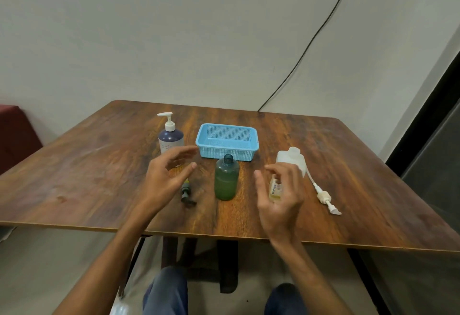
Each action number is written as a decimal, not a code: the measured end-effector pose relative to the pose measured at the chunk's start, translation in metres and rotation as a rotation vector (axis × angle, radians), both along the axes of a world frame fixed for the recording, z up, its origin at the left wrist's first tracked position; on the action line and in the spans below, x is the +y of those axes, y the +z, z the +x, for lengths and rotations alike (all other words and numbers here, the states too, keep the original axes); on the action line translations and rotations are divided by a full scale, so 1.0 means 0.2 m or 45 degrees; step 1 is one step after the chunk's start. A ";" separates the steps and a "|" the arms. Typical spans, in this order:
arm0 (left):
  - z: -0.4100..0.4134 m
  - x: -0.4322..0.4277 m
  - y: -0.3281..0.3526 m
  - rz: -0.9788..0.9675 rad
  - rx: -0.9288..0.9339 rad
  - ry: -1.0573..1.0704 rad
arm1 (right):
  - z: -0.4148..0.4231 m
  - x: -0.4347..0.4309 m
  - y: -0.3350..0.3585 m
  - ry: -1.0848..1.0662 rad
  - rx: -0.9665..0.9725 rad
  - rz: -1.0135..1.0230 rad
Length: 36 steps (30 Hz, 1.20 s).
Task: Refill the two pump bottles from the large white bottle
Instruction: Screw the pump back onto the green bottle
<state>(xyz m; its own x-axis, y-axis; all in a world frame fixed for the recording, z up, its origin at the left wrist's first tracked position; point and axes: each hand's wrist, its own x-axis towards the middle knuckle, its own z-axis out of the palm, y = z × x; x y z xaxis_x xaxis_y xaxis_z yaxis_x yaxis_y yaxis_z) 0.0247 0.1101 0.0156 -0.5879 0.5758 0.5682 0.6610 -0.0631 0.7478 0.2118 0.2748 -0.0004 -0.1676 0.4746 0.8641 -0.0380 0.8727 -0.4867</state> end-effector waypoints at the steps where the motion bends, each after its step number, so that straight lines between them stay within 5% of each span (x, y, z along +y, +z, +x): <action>1: -0.02 -0.03 -0.01 -0.045 0.043 -0.008 | -0.05 -0.02 -0.01 0.075 -0.068 -0.031; 11: -0.21 -0.09 -0.20 -0.763 0.476 -0.067 | -0.37 -0.04 -0.19 0.266 -0.670 -0.636; 23: -0.27 -0.02 -0.24 -0.946 0.635 -0.098 | -0.43 -0.02 -0.22 0.342 -0.566 -0.801; 29: -0.24 0.02 -0.16 -0.575 0.577 -0.055 | -0.44 0.00 -0.23 0.308 -0.535 -0.766; 36: -0.13 0.08 0.07 0.059 0.030 0.053 | -0.41 0.01 -0.22 0.274 -0.589 -0.733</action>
<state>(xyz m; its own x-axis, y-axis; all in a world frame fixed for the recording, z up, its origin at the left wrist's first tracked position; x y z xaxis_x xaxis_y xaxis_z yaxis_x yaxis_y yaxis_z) -0.0017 0.1269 0.0300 -0.5971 0.5234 0.6079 0.6812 -0.0694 0.7288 0.1289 0.2764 -0.0440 -0.5914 0.7444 0.3101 0.1400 0.4735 -0.8696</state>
